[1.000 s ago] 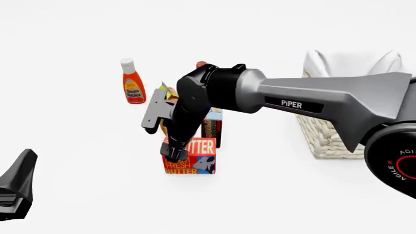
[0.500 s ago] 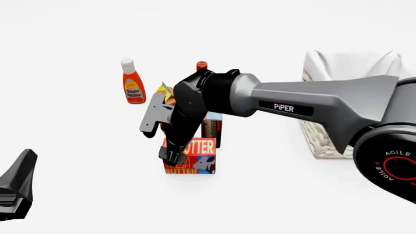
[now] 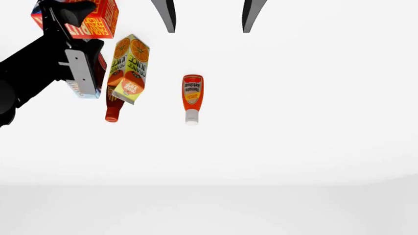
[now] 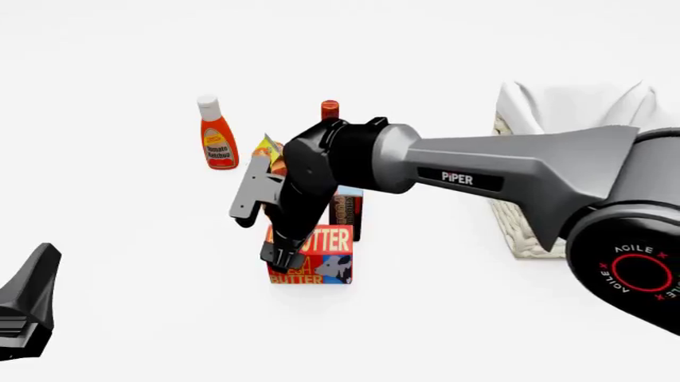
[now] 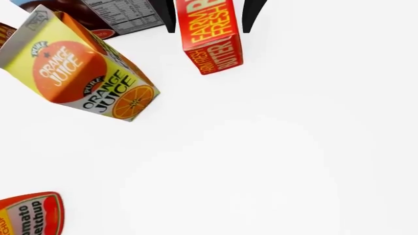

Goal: Pick the butter and place it in the basket.

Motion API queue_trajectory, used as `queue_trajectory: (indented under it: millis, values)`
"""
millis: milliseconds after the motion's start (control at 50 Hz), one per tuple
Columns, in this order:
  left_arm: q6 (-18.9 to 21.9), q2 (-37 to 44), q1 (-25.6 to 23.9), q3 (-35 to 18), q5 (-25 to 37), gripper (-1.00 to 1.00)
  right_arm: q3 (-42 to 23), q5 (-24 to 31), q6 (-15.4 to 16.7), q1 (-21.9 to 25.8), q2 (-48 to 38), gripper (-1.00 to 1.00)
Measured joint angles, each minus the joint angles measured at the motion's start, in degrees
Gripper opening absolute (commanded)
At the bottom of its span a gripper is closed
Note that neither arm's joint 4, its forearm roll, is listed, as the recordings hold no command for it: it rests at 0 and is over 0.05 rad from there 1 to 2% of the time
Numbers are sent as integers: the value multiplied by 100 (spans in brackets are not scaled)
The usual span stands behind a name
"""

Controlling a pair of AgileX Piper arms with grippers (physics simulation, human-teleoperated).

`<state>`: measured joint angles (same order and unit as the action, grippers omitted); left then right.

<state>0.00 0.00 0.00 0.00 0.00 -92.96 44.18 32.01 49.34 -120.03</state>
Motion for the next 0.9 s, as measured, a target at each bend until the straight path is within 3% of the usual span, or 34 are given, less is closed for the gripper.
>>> queue_trajectory:
  millis: [460, 480, 900]
  values:
    - [0, 0, 0, 0, 0, 100, -8, -48, -9, -39, -141, 100]
    - [0, 0, 0, 0, 0, 100, -7, -53, -11, -40, -148, -100]
    - [0, 0, 0, 0, 0, 100, 95, -80, 88, 9, -71, -100]
